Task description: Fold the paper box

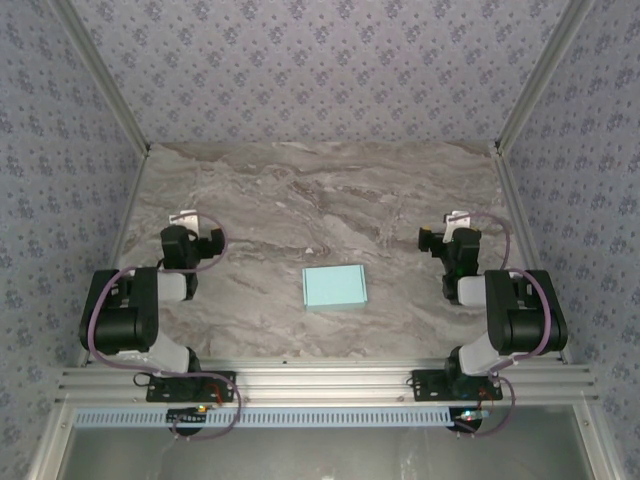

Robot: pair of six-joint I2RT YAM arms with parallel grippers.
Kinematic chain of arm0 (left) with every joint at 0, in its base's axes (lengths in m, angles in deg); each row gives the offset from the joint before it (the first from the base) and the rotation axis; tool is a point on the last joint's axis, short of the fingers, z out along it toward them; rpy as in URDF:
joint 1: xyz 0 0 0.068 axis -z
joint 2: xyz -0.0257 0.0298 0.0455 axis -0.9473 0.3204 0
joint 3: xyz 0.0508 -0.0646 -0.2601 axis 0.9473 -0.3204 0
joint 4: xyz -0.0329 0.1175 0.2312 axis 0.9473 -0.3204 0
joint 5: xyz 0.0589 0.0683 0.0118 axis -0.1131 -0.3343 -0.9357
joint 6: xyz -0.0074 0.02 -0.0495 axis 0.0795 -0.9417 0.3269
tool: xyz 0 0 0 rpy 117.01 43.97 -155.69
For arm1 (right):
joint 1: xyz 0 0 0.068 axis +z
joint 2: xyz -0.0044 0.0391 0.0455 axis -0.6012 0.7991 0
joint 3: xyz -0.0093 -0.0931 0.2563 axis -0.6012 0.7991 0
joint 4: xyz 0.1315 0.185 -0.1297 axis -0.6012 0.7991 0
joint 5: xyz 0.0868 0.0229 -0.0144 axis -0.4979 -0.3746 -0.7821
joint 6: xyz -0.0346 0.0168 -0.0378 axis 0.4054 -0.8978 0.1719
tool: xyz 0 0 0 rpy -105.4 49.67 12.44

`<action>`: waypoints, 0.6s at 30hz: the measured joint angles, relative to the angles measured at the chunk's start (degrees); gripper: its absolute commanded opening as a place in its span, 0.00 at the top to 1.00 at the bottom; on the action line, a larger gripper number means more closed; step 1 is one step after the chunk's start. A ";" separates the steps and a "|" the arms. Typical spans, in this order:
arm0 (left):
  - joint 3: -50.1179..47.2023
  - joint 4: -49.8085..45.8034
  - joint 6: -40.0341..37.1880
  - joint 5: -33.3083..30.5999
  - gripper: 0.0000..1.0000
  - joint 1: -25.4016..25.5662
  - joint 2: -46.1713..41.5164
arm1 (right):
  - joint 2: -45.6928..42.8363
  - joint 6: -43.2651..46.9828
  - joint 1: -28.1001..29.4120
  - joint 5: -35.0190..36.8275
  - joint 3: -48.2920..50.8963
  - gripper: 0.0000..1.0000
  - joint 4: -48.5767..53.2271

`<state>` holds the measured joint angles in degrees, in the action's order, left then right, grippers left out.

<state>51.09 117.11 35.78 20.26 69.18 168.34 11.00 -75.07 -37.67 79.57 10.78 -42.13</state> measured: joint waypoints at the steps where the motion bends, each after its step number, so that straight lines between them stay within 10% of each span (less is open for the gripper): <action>1: 0.00 0.00 0.02 -0.02 0.01 0.00 0.00 | 0.00 0.00 -0.02 0.02 0.00 0.00 0.09; 18: 0.00 0.02 0.00 -0.28 0.01 1.03 0.00 | 0.00 0.26 -0.17 -3.91 -0.55 0.00 1.90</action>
<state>51.09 117.14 35.78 19.97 70.21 168.34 11.00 -74.80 -37.84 75.66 10.24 -40.22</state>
